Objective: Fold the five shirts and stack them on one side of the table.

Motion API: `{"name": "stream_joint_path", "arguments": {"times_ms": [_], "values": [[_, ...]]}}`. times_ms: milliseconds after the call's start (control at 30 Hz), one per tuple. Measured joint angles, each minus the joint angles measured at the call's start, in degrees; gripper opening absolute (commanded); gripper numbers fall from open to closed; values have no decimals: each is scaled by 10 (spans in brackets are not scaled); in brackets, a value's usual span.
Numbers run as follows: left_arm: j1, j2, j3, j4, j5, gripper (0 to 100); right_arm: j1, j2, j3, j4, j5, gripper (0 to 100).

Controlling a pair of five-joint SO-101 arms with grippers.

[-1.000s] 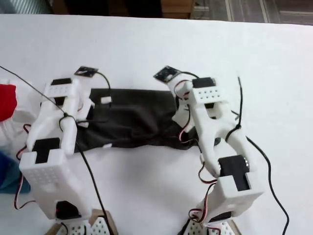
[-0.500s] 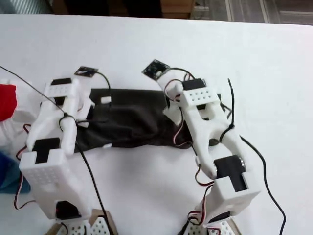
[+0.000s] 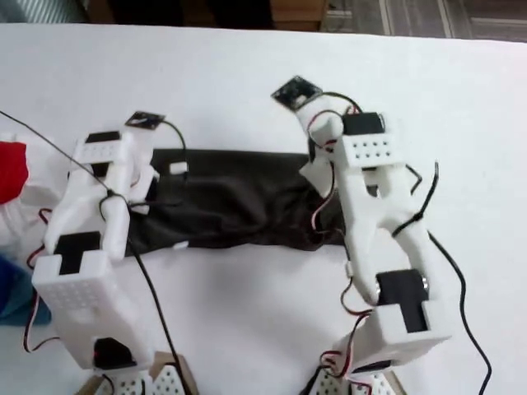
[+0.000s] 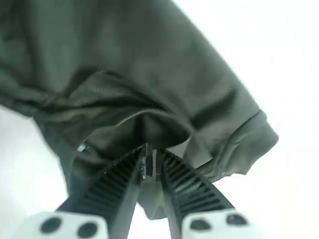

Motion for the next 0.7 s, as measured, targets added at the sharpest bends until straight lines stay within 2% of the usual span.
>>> {"name": "stream_joint_path", "arguments": {"times_ms": [133, 267, 467, 700], "values": [[0, 0, 0, 0, 0, 24, -18, -4, 25, 15, 0, 20], [0, 0, 0, 0, 0, 24, -43, -4, 89, -21, 0, 20], [0, 0, 0, 0, 0, 24, -41, -4, 165, -72, -2, 20], [0, 0, 0, 0, 0, 24, -41, -4, 184, -141, -2, 20]]}}
